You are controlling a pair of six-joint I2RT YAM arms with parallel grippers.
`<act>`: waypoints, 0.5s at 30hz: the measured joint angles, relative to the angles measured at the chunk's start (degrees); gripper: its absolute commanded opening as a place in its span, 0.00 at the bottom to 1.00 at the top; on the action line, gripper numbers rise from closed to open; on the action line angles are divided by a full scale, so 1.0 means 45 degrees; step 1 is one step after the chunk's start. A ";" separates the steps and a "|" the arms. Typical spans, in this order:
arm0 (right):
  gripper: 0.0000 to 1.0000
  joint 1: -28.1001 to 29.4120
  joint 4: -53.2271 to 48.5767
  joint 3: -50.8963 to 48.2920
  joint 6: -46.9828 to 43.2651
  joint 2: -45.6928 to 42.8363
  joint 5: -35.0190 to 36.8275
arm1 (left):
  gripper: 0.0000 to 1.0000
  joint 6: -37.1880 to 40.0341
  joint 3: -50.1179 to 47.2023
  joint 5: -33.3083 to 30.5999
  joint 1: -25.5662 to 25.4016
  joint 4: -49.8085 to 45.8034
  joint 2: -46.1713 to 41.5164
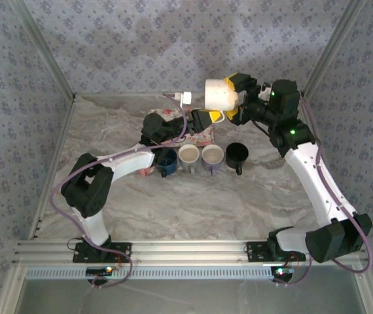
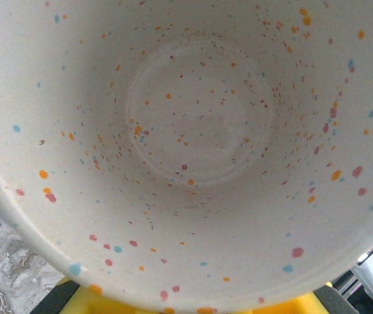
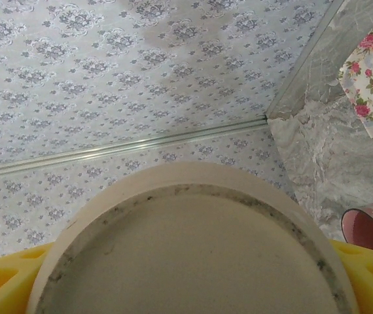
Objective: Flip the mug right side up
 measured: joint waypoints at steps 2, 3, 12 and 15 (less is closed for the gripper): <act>0.92 -0.0053 -0.0053 0.0000 -0.0160 -0.0029 -0.0073 | 0.00 0.0146 -0.0005 0.0005 0.0000 -0.0214 -0.0083; 1.00 -0.0078 -0.0102 0.0000 -0.0219 -0.0068 -0.0092 | 0.00 0.0248 -0.0034 0.0010 -0.0005 -0.0413 -0.0180; 1.00 -0.0311 -0.2113 -0.0073 -0.2769 -0.1792 0.0073 | 0.00 0.2307 -0.1574 -0.0583 0.0165 -0.4605 -0.3667; 1.00 -0.0714 -0.2161 -0.0738 -0.3167 -0.2837 0.0117 | 0.00 0.3298 -0.2191 -0.1175 0.0136 -0.6285 -0.5362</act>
